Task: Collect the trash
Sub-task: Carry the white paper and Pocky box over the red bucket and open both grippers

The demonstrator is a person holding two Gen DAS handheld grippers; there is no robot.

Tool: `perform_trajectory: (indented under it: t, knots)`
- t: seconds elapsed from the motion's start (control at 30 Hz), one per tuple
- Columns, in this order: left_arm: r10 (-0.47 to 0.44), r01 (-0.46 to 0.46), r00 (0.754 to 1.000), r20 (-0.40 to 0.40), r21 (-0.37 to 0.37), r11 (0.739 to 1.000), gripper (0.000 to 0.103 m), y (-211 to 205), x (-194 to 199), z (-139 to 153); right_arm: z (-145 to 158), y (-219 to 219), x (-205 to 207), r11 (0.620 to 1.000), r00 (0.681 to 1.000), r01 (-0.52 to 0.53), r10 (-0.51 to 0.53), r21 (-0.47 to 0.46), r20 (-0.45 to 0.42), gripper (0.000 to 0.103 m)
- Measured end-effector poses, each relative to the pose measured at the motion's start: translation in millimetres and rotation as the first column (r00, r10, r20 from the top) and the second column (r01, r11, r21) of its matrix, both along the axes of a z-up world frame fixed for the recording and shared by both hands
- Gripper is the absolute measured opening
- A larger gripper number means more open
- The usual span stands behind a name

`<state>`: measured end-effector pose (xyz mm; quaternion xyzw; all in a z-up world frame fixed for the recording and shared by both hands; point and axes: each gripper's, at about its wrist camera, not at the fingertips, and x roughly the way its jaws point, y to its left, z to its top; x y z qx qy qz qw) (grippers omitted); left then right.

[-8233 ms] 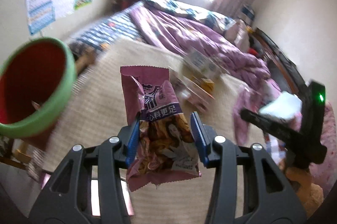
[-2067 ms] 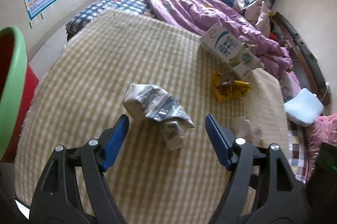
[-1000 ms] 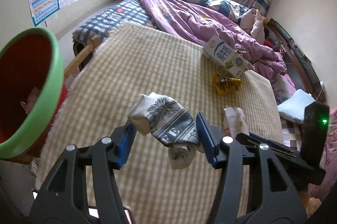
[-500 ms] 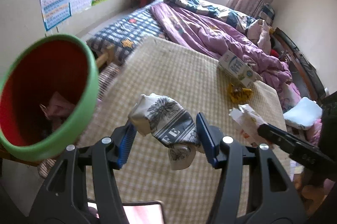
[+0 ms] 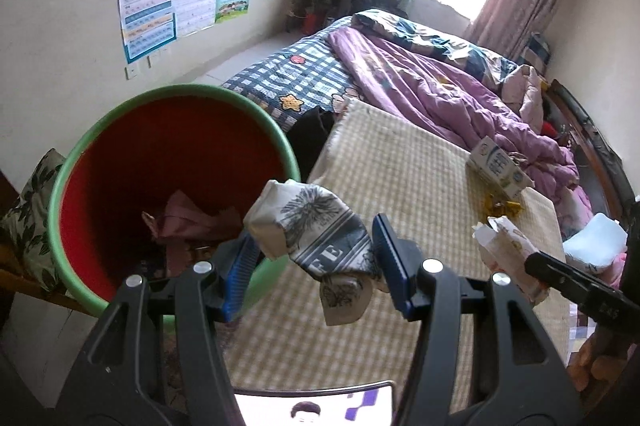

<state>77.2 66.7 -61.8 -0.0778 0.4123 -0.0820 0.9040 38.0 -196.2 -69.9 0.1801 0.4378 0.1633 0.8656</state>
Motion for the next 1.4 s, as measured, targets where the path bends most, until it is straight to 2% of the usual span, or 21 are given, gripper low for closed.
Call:
perform_trajectory:
  t: [0.8,0.93,1.0,1.13,1.4]
  knots:
    - [-0.040,0.041,0.999,0.036,-0.040,0.998,0.054,47.1,5.9,12.5,16.8,70.5,14.6,1.000,0.999,-0.031,0.031,0.004,0.027,0.035]
    - [-0.033,0.035,0.999,0.037,-0.045,0.998,0.051,62.1,7.5,13.7,22.9,87.3,18.3,0.999,0.998,-0.049,0.049,0.000,0.042,0.035]
    - [-0.031,0.033,0.999,0.034,-0.048,0.998,0.045,68.5,9.6,13.4,26.8,97.5,20.7,0.998,0.997,-0.060,0.060,-0.003,0.053,0.035]
    - [-0.035,0.036,0.999,0.025,-0.051,0.998,0.038,79.8,12.8,10.4,32.7,119.8,27.2,0.996,0.994,-0.085,0.085,-0.008,0.070,0.035]
    - [-0.020,0.021,1.000,0.019,-0.054,0.998,0.038,103.6,16.2,7.5,34.4,156.8,39.7,0.991,0.988,-0.132,0.132,-0.014,0.077,0.035]
